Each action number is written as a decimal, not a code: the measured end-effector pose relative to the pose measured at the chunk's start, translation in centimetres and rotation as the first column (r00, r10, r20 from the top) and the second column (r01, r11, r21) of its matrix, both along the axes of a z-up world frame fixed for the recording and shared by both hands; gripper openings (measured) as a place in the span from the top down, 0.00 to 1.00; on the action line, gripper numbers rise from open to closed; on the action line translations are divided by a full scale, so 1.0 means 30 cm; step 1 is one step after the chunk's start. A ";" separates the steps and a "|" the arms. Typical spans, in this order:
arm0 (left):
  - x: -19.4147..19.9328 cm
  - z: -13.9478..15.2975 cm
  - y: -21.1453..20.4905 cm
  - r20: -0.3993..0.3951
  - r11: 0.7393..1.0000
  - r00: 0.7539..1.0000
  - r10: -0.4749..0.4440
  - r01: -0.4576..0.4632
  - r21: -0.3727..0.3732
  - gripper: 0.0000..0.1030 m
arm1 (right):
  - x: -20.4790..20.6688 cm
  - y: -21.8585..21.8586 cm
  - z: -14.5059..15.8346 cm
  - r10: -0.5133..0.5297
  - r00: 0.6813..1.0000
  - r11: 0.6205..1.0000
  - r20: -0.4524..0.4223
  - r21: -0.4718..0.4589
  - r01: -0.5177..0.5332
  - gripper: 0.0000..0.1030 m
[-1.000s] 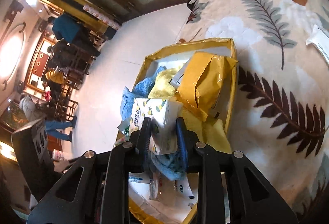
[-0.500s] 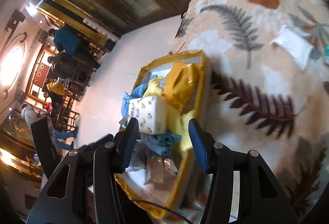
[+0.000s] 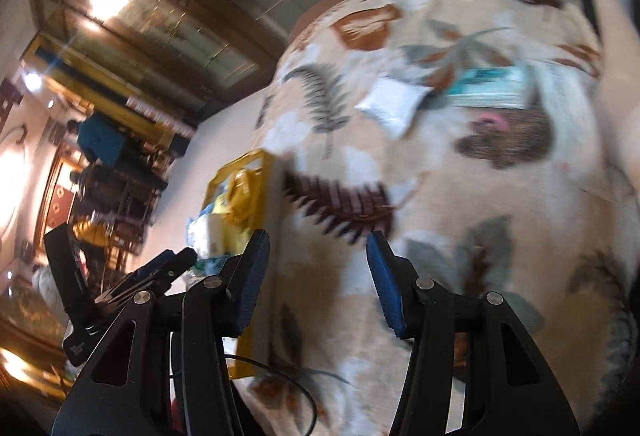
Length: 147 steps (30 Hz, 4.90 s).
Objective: Organize soft objects
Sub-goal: 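Move both grippers back over the remaining packets on the bedspread, then grasp the white packet with the left gripper while the right gripper grasps the teal packet, then lift the white packet with the left gripper while the right gripper lifts the teal packet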
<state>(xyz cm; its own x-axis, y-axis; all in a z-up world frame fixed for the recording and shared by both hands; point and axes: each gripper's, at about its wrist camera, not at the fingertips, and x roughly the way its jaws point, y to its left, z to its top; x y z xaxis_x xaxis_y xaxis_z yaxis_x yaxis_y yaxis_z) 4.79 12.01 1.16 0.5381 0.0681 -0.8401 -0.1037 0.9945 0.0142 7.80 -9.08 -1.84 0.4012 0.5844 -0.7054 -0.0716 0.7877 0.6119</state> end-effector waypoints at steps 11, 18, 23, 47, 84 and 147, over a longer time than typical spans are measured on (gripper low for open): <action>0.117 -0.006 -0.186 0.001 0.994 0.995 -0.099 0.099 0.035 0.37 | -0.002 -0.172 0.004 -0.099 0.995 0.995 -0.002 0.001 0.099 0.51; 0.243 -0.052 -0.254 -0.050 0.990 0.989 -0.140 0.139 -0.023 0.37 | 0.026 -0.240 -0.006 -0.143 0.990 0.990 -0.011 -0.005 0.143 0.51; 0.346 -0.107 -0.297 -0.108 0.980 0.977 -0.181 0.171 -0.097 0.37 | 0.071 -0.278 -0.020 -0.177 0.984 0.984 -0.022 0.019 0.177 0.47; 0.671 -0.302 -0.361 -0.276 0.966 0.959 -0.060 -0.014 -0.258 0.37 | 0.340 -0.466 -0.205 -0.350 0.911 0.913 -0.217 0.139 0.383 0.46; 0.708 -0.262 -0.418 -0.177 0.951 0.974 -0.142 0.085 -0.297 0.94 | 0.322 -0.421 -0.157 -0.249 0.960 0.938 -0.130 0.215 0.272 0.86; 0.749 -0.346 -0.717 -0.206 0.717 0.895 -0.395 0.160 -0.678 0.62 | 0.181 -0.630 -0.108 -0.357 0.926 0.876 -0.120 0.301 0.377 0.85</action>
